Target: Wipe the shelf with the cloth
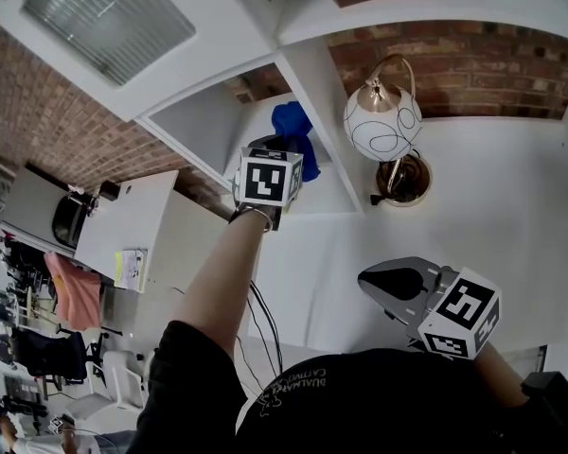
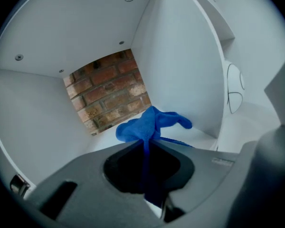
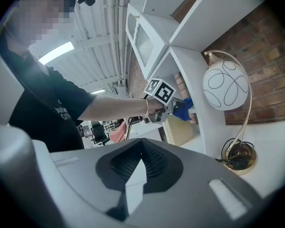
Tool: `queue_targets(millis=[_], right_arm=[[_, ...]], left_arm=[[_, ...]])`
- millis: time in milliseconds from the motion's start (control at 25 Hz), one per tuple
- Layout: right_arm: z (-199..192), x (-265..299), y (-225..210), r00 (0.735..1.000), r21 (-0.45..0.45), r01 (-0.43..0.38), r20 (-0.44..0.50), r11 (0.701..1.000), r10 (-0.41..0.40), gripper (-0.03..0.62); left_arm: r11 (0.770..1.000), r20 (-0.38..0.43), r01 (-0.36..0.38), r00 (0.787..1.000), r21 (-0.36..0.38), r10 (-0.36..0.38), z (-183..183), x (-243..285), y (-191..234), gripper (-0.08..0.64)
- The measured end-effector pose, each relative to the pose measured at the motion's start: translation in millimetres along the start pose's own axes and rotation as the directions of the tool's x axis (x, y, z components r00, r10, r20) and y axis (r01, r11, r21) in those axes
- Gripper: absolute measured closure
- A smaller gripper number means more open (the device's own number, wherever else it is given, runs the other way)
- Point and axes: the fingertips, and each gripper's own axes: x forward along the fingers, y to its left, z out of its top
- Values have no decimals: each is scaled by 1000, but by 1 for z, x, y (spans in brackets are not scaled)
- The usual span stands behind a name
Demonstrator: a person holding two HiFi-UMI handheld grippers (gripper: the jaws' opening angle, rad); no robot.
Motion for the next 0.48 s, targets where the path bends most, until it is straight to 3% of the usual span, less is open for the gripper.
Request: queue_targets(millis=[480], right_arm=[[-2, -15, 5, 999, 11, 34, 19, 999, -34, 584]], left_arm=[[992, 62, 115, 991, 60, -118, 23, 1, -51, 541]])
